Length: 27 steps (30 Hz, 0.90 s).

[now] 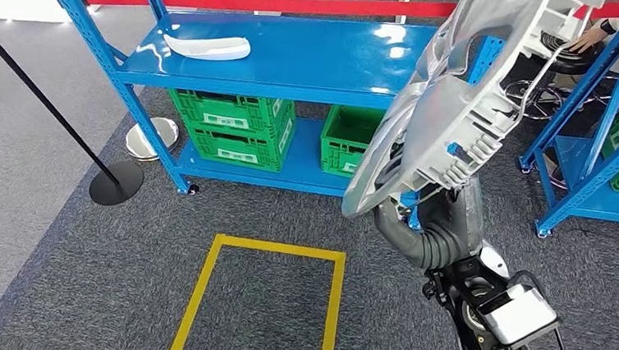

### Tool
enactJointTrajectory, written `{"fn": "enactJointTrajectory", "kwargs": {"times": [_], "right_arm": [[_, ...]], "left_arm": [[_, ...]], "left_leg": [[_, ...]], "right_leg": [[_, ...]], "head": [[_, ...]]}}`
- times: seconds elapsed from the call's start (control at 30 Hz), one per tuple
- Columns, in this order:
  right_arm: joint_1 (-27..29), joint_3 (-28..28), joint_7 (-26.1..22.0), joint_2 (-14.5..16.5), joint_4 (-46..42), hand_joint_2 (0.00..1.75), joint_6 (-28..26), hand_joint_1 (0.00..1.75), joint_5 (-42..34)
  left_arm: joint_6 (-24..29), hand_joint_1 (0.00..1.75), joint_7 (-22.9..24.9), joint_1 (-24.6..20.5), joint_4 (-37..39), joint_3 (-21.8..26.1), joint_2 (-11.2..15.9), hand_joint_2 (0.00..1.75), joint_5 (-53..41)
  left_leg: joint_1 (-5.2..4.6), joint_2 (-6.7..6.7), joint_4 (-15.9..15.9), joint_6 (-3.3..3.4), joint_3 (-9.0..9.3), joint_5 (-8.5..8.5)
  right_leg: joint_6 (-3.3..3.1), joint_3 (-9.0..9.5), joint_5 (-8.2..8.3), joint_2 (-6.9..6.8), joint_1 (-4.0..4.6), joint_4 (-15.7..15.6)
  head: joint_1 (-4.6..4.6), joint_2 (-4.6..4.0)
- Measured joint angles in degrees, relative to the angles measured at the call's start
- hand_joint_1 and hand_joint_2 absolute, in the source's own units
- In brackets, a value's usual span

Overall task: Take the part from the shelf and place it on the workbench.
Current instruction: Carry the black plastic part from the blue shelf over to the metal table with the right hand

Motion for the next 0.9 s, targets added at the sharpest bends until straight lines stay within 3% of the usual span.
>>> {"fn": "enactJointTrajectory", "kwargs": {"times": [0.03, 0.07, 0.13, 0.2, 0.27, 0.33, 0.37, 0.43, 0.5, 0.53, 0.57, 0.6, 0.67, 0.73, 0.77, 0.83, 0.9], "right_arm": [[0.0, -0.1, 0.0, 0.0, 0.1, 1.75, 0.0, 1.75, -0.2], [0.0, -0.1, 0.0, -0.1, 0.1, 1.75, 0.0, 1.75, -0.3], [0.0, -0.2, 0.1, -0.1, 0.2, 1.75, 0.0, 1.75, -0.5], [0.0, -0.3, 0.1, -0.1, 0.2, 1.75, 0.0, 1.75, -0.7], [0.1, -0.4, 0.2, -0.1, 0.2, 1.75, 0.0, 1.75, -1.0], [0.0, -0.4, 0.2, -0.1, 0.2, 1.75, 0.0, 1.75, -1.1], [0.0, -0.4, 0.2, -0.1, 0.2, 1.75, 0.0, 1.75, -1.1], [0.0, -0.5, 0.2, 0.0, 0.2, 1.75, 0.0, 1.75, -1.1], [0.2, -0.5, 0.2, 0.1, 0.2, 1.75, 0.0, 1.75, -1.1], [0.3, -0.5, 0.2, 0.1, 0.2, 1.75, 0.0, 1.75, -1.1], [0.4, -0.5, 0.2, 0.1, 0.2, 1.75, -0.1, 1.75, -1.1], [0.5, -0.6, 0.2, 0.1, 0.2, 1.75, -0.1, 1.75, -1.1], [0.6, -0.6, 0.2, 0.1, 0.2, 1.75, -0.3, 1.75, -1.0], [0.7, -0.6, 0.2, 0.1, 0.1, 1.75, -0.4, 1.75, -1.0], [0.7, -0.6, 0.2, 0.2, 0.0, 1.75, -0.5, 1.75, -0.9], [0.9, -0.7, 0.1, 0.2, 0.0, 1.75, -0.6, 1.75, -0.8], [1.0, -0.7, 0.1, 0.1, 0.0, 1.75, -0.7, 1.75, -0.6]], "left_arm": [[0.0, 0.00, 0.0, 0.0, 0.0, 0.0, 0.0, 1.75, 0.0], [0.0, 0.00, 0.0, 0.0, 0.0, 0.0, 0.0, 1.75, 0.0], [0.0, 0.00, 0.0, 0.0, 0.0, 0.0, 0.0, 1.75, 0.0], [0.0, 0.00, -0.1, 0.0, 0.0, 0.1, 0.0, 1.75, 0.0], [0.1, 0.00, -0.1, 0.1, 0.0, 0.1, -0.1, 1.75, 0.0], [0.1, 0.00, -0.2, 0.1, 0.0, 0.1, 0.0, 1.75, -0.1], [0.1, 0.00, -0.2, 0.2, 0.0, 0.1, 0.0, 1.75, -0.1], [0.1, 0.00, -0.2, 0.3, 0.0, 0.1, 0.0, 1.75, -0.1], [0.1, 0.00, -0.2, 0.4, 0.0, 0.1, 0.0, 1.75, -0.1], [0.1, 0.00, -0.2, 0.4, 0.0, 0.1, 0.1, 1.75, -0.1], [0.1, 0.00, -0.3, 0.4, 0.0, 0.1, 0.1, 1.75, -0.1], [0.1, 0.00, -0.3, 0.4, 0.0, 0.1, 0.1, 1.75, -0.1], [0.1, 0.00, -0.3, 0.4, 0.0, 0.1, 0.1, 1.75, -0.1], [0.1, 0.00, -0.4, 0.3, -0.1, 0.1, 0.1, 1.75, -0.1], [0.1, 0.00, -0.4, 0.3, -0.1, 0.1, 0.1, 1.75, -0.1], [0.2, 0.00, -0.4, 0.3, -0.1, 0.1, 0.1, 1.75, 0.0], [0.2, 0.00, -0.4, 0.5, -0.1, 0.3, 0.1, 1.75, 0.2]], "left_leg": [[-0.01, 0.07, 0.2, -0.02, -0.94, 0.62], [0.01, 0.12, 0.4, -0.09, -1.94, 1.21], [0.10, 0.16, 1.3, -0.41, -3.85, 2.18], [0.05, 0.08, 2.3, -0.96, -5.27, 2.99], [0.02, 0.02, 2.6, -1.58, -5.80, 3.82], [0.17, -0.06, 2.4, -2.20, -6.08, 4.54], [0.24, -0.16, 2.9, -2.55, -6.50, 3.74], [0.45, -0.32, 7.1, -3.20, -8.18, -0.99], [0.71, -0.35, 15.0, -3.70, -10.29, -6.48], [0.83, -0.35, 18.2, -3.83, -10.74, -7.50], [0.92, -0.35, 20.0, -3.89, -10.45, -7.31], [0.98, -0.35, 19.4, -3.86, -9.02, -5.94], [1.02, -0.41, 12.8, -3.61, -3.29, -3.32], [0.84, -0.55, 4.2, -3.18, 2.93, -3.91], [0.70, -0.62, 1.5, -2.91, 4.64, -4.76], [0.56, -0.57, 0.0, -2.17, 4.88, -5.11], [0.64, -0.32, -0.1, -1.14, 4.31, -4.39]], "right_leg": [[0.10, 0.10, -0.12, 0.00, 0.00, 2.3], [0.13, 1.28, 1.01, -0.01, -0.01, 2.5], [0.07, 6.64, 3.46, -0.03, -0.02, -3.5], [-0.38, 12.27, 2.83, 0.04, 0.16, -11.8], [-1.22, 13.79, 1.64, 0.15, 0.49, -14.9], [-2.26, 12.98, 2.34, 0.06, 0.49, -14.9], [-2.81, 12.48, 2.96, -0.03, 0.38, -14.9], [-3.52, 11.16, 4.39, -0.19, 0.09, -15.0], [-3.60, 9.50, 5.83, -0.17, 0.06, -15.0], [-3.52, 8.63, 6.45, -0.18, 0.06, -15.0], [-3.40, 7.77, 7.06, -0.19, 0.05, -15.0], [-3.25, 7.00, 7.61, -0.20, 0.04, -14.9], [-2.88, 5.85, 8.60, -0.17, 0.04, -14.9], [-2.29, 5.26, 9.47, -0.17, 0.20, -14.9], [-1.92, 5.05, 9.90, -0.20, 0.24, -14.9], [-1.14, 4.67, 10.63, -0.26, 0.17, -14.9], [-0.61, 3.57, 9.41, -0.22, 0.01, -13.2]], "head": [[0.01, 0.00], [0.02, 0.00], [0.03, 0.00], [0.13, 0.00], [0.23, 0.00], [0.26, 0.00], [0.25, 0.00], [0.06, 0.00], [-0.19, 0.00], [-0.20, 0.00], [-0.21, 0.00], [-0.22, 0.00], [-0.22, 0.00], [-0.18, 0.00], [-0.18, 0.00], [-0.09, 0.00], [0.08, 0.00]]}}
